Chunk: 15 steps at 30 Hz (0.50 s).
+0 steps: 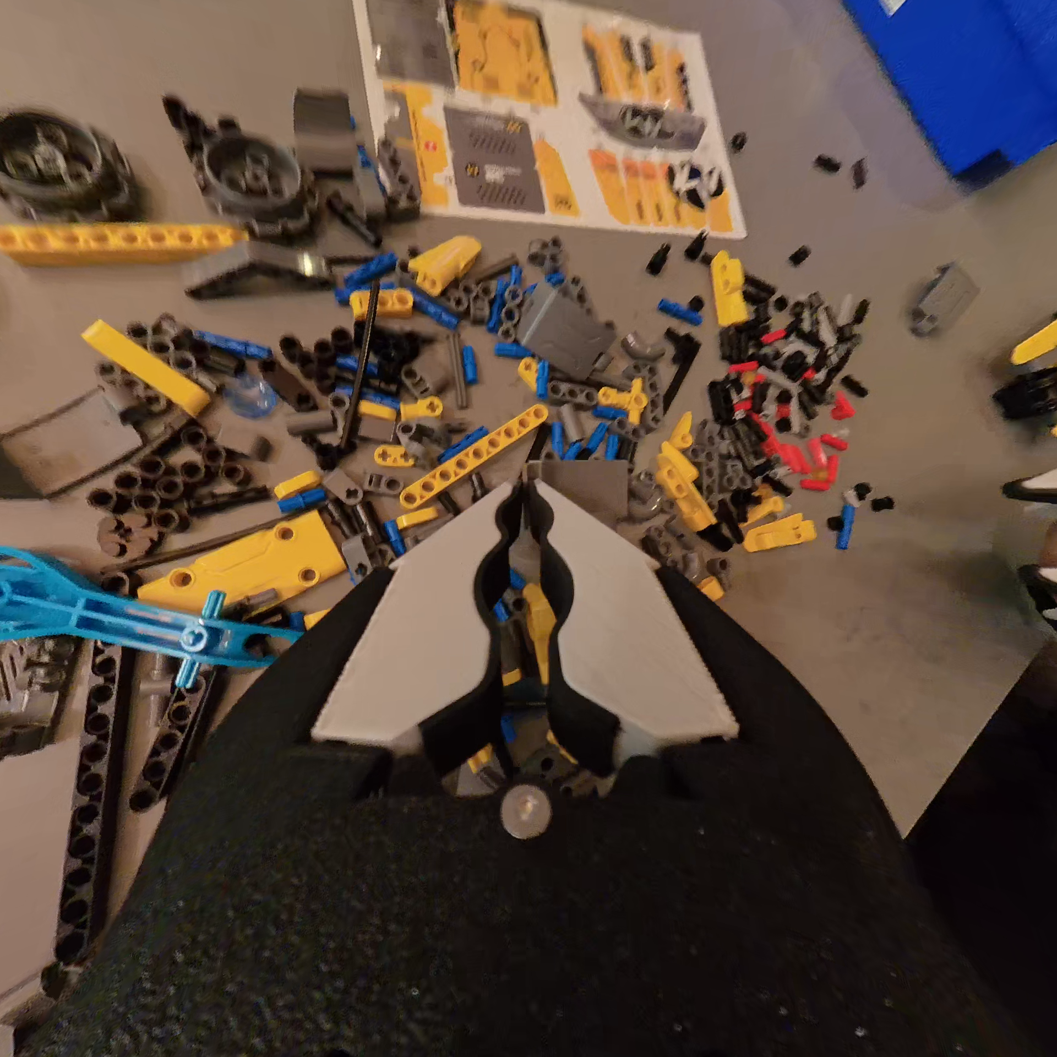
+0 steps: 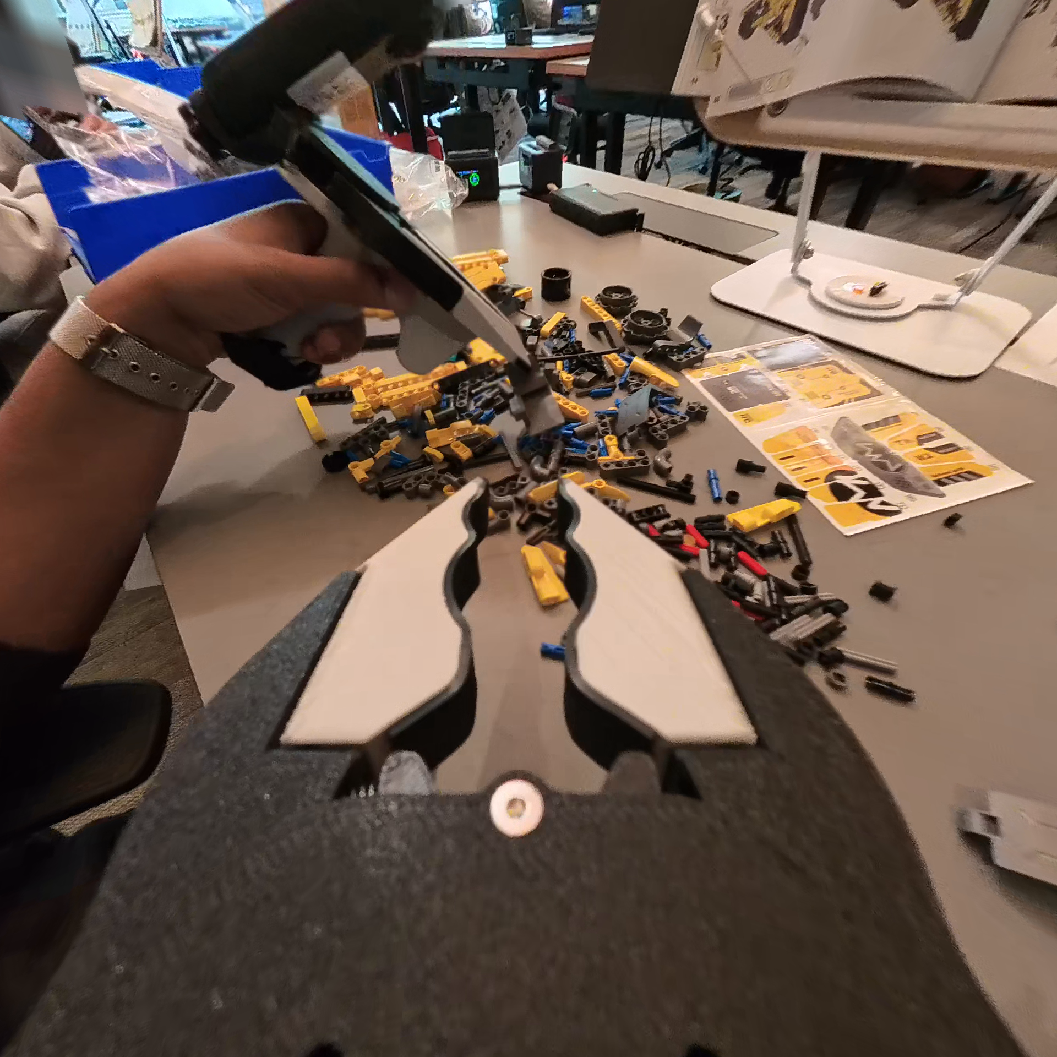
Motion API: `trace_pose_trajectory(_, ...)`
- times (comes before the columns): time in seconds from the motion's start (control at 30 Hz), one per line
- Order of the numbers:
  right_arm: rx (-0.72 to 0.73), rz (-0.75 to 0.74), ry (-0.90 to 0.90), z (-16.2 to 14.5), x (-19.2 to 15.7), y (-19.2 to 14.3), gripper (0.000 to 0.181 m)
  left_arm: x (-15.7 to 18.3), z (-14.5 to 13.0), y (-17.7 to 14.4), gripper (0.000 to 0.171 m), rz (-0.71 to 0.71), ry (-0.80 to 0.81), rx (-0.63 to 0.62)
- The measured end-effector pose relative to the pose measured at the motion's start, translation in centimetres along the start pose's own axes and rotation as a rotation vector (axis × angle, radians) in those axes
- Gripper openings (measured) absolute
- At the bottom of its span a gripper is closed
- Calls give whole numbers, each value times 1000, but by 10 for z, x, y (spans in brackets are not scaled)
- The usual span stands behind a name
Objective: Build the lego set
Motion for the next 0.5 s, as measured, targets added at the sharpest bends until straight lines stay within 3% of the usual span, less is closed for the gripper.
trace_pose_trajectory(0.13, 56, -43, -20, 8, 7, -15, 23, 22, 16, -10, 0, -55, 138, 132)
trace_pose_trajectory(0.33, 162, -43, 47, 18, 22, -38, 23, 94, 28, -12, 0, -132, 635, 332)
trace_pose_trajectory(0.43, 227, -4, 83, 21, 28, -51, 30, 126, 33, -9, 0, -167, 755, 460)
trace_pose_trajectory(0.5, 251, -11, 89, 23, 32, -58, 31, 146, 30, -3, 0, -231, 825, 473)
Point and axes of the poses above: each gripper's, where its closed fingertips meet, y out along the fingers, z out of its top, x = y × z across the jaws, the point moved 9 cm from there along -y, back along the fingers, and after that the axes turned 6 degrees about -z, right-handed, at the moved point
